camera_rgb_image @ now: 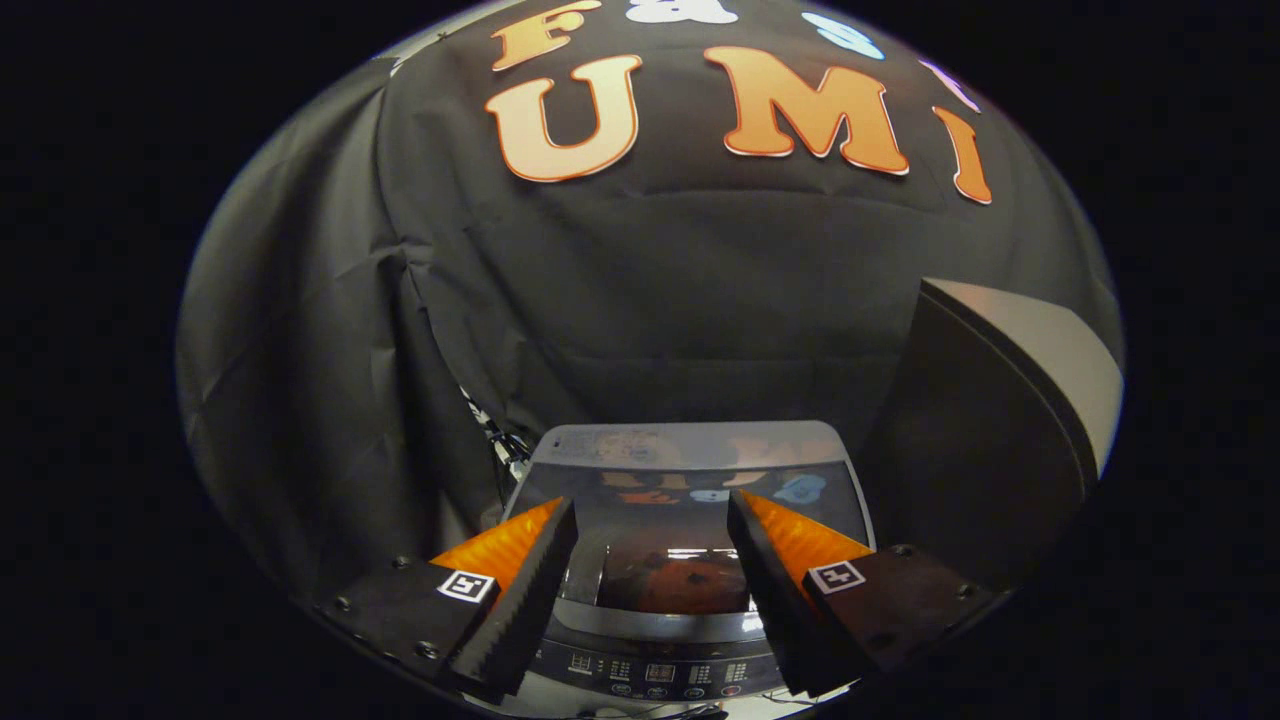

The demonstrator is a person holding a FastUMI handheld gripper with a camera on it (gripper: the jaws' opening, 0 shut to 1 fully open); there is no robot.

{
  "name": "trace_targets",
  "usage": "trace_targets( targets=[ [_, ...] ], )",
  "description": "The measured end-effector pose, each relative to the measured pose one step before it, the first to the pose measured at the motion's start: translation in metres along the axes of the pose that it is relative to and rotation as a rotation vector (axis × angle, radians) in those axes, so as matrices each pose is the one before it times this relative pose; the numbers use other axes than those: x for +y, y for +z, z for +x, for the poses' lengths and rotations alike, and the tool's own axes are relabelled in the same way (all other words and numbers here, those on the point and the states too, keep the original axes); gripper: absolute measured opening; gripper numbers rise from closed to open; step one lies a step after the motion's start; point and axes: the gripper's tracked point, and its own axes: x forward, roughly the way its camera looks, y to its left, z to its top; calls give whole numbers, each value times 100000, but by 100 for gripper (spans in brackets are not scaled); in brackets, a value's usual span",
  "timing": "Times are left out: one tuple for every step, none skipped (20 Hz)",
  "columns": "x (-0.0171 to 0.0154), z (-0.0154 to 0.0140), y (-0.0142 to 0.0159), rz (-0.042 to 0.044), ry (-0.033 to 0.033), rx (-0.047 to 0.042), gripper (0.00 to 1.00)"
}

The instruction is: Put the clothes into the washing machine and then close the washing machine lid.

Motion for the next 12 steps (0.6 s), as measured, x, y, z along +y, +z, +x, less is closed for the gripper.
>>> trace_targets(
  targets=[
    [371, -970, 1179, -689, 410, -2121, 98],
    [217, -1101, 1193, -557, 290, -1572, 98],
    [51, -1186, 1279, -475, 28, -2453, 98],
    [-80, -708, 1331, -533, -157, -3460, 98],
    [-73, -1093, 1690, -622, 381, -3286, 98],
    [-341, -1299, 1681, -813, -6, -2809, 98],
    [-286, -1497, 1493, -980, -104, -2141, 98],
    [-161, -1763, 2009, -687, -552, -3353, 98],
    [-360, -1480, 1798, -548, -850, -3497, 98],
    [-502, -1702, 1863, -590, -862, -3283, 98],
    [-475, -1524, 1529, -948, -1450, -2432, 98],
    [-382, -1530, 924, -1031, -1519, -2264, 98]
  ],
)
